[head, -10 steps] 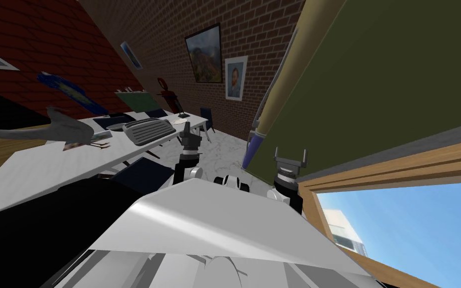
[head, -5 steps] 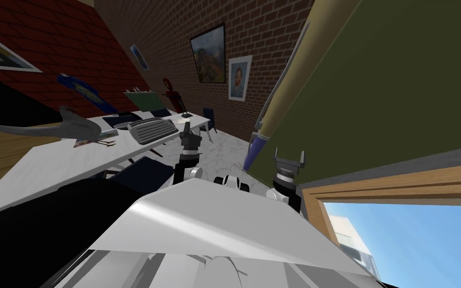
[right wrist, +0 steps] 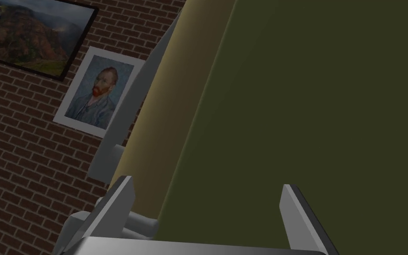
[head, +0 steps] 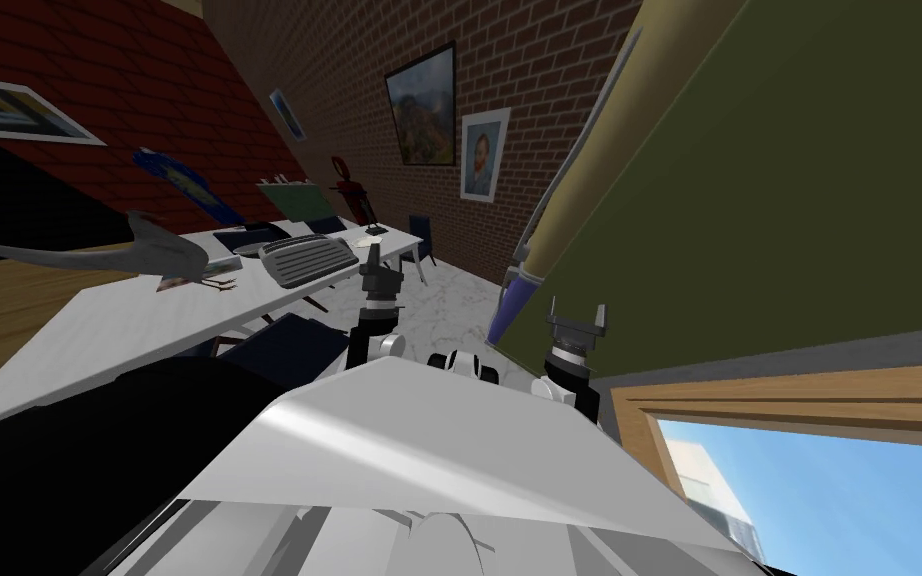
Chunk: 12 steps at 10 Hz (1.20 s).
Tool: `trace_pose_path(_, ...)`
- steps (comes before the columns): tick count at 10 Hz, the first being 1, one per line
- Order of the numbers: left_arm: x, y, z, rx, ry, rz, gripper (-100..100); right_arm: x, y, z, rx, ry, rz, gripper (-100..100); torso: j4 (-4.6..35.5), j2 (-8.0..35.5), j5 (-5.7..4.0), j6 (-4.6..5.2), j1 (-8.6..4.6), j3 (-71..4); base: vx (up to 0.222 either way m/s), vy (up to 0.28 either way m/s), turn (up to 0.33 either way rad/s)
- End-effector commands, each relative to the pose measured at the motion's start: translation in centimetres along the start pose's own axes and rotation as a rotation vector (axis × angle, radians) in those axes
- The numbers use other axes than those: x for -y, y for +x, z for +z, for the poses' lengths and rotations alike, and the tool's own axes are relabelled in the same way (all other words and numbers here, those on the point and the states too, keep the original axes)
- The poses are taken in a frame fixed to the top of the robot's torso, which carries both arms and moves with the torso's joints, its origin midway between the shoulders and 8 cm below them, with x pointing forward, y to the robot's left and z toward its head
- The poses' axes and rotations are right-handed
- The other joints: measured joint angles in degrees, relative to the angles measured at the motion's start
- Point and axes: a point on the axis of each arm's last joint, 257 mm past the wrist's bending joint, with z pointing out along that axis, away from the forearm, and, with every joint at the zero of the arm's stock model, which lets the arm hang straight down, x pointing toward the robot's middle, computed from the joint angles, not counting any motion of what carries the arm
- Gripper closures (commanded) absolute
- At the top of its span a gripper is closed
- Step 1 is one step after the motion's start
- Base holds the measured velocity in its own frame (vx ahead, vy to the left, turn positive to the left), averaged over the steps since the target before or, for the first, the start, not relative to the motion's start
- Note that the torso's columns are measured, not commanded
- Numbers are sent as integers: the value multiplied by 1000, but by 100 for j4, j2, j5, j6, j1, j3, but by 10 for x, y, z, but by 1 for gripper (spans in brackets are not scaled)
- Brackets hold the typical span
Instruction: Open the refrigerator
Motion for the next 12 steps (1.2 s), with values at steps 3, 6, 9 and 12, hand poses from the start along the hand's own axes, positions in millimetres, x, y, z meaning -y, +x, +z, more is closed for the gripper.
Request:
trace_pose_path(3,0,0,0,0,0,0,0,-2,-20,-5,50,-31,197,-100,-3,-11,0,-3,3,-6,53,-6,104)
trace_pose_path(6,0,0,0,0,0,0,0,-2,-30,-8,73,-51,305,-100,0,-5,0,-4,0,-1,41,-9,62)
trace_pose_path(9,0,0,0,0,0,0,0,-2,-40,-11,96,-74,407,-100,-1,-6,0,-4,2,-2,38,-6,64)
trace_pose_path(12,0,0,0,0,0,0,0,-2,-51,-14,118,-99,506,-100,-1,-8,0,-4,1,-3,40,-6,66)
